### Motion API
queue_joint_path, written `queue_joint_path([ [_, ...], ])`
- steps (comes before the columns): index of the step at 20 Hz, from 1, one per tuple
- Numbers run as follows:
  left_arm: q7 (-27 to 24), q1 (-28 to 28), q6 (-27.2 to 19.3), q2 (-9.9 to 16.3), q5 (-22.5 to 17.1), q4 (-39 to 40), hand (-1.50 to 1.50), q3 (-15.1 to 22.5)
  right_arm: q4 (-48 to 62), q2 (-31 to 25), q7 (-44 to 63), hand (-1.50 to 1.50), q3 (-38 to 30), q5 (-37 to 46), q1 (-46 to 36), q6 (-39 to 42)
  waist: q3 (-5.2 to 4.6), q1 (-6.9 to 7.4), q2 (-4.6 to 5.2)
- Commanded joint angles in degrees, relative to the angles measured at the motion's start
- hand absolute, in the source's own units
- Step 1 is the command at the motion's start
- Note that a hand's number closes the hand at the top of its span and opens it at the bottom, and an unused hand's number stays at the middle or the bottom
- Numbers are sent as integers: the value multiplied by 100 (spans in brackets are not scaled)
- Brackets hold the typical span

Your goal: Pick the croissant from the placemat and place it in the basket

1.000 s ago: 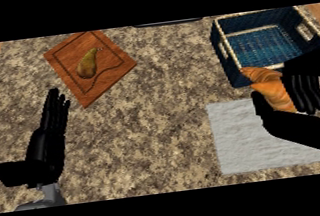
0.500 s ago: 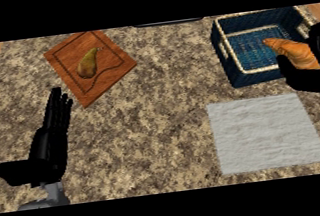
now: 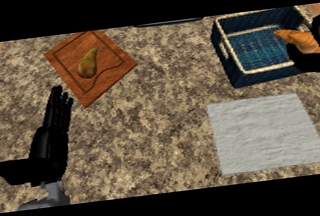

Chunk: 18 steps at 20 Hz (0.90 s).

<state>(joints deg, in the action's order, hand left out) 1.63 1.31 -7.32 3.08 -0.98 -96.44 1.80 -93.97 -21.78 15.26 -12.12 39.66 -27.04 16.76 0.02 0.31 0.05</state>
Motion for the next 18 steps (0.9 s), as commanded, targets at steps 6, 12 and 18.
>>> queue_joint_path([
  [6,63,-134,85,-20,-4,-201,0,8,1749,-104,-955,150,46,325,-421,-686,-2,22,0],
  [12,-3,-18,97,-9,28,-36,0,-113,2109,-215,-1478,150,-151,167,-154,-888,-2,-7,-2],
  [18,-80,469,141,28,-148,537,0,-415,3268,-403,-1607,150,-367,138,-857,-1080,-2,6,13],
])
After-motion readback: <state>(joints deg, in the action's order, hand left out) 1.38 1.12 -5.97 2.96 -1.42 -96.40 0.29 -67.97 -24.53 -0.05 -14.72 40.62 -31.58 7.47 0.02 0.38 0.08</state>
